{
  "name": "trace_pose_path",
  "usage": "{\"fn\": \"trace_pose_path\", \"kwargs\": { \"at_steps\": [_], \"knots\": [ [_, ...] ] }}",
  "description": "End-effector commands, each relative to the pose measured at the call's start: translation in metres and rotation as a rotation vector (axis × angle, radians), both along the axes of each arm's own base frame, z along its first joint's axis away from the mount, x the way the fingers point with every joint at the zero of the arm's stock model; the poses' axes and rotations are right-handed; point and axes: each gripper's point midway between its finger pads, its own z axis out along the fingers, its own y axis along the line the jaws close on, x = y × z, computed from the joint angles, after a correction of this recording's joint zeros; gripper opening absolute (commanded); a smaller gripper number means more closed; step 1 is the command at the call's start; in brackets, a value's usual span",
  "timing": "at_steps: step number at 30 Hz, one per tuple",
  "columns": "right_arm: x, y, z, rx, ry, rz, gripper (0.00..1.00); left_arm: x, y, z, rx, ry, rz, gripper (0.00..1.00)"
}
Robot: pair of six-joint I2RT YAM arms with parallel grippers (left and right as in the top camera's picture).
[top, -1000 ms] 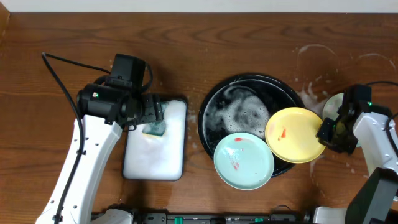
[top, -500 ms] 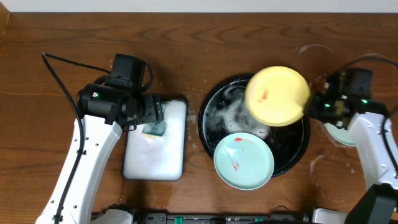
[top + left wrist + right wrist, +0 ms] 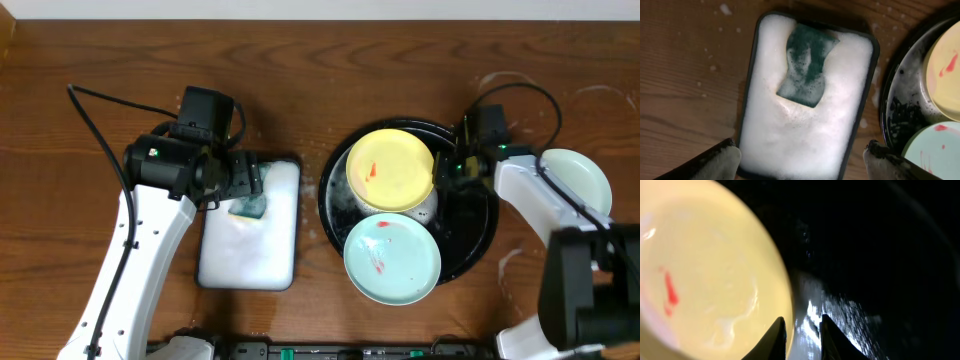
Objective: Clean dirty plates on tray and stack at the side
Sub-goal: 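Grip the rim of the yellow plate with the right gripper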
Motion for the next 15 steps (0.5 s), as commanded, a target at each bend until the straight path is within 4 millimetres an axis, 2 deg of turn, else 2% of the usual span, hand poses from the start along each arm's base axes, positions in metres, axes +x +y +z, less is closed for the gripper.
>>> {"fn": "trace_pose_path", "kwargs": {
  "at_steps": [1,3,5,9,15],
  "knots": [
    [0.014,0.001,0.062,-0.059,-0.176,0.175,0.27,-0.001,0.003,0.002,0.011,-0.008,0.0,0.83],
    [0.012,0.001,0.074,-0.085,-0.212,0.244,0.27,-0.001,0.003,0.002,0.011,-0.008,0.001,0.83],
    [0.011,0.001,0.075,-0.099,-0.223,0.277,0.27,-0.001,0.003,0.002,0.011,-0.008,0.001,0.83],
    [0.017,0.001,0.06,-0.112,-0.225,0.294,0.29,-0.001,0.003,0.002,0.011,-0.008,0.0,0.83],
    [0.02,0.003,0.02,-0.106,-0.141,0.304,0.29,0.007,0.0,0.005,-0.006,-0.042,0.006,0.83]
  ]
}}
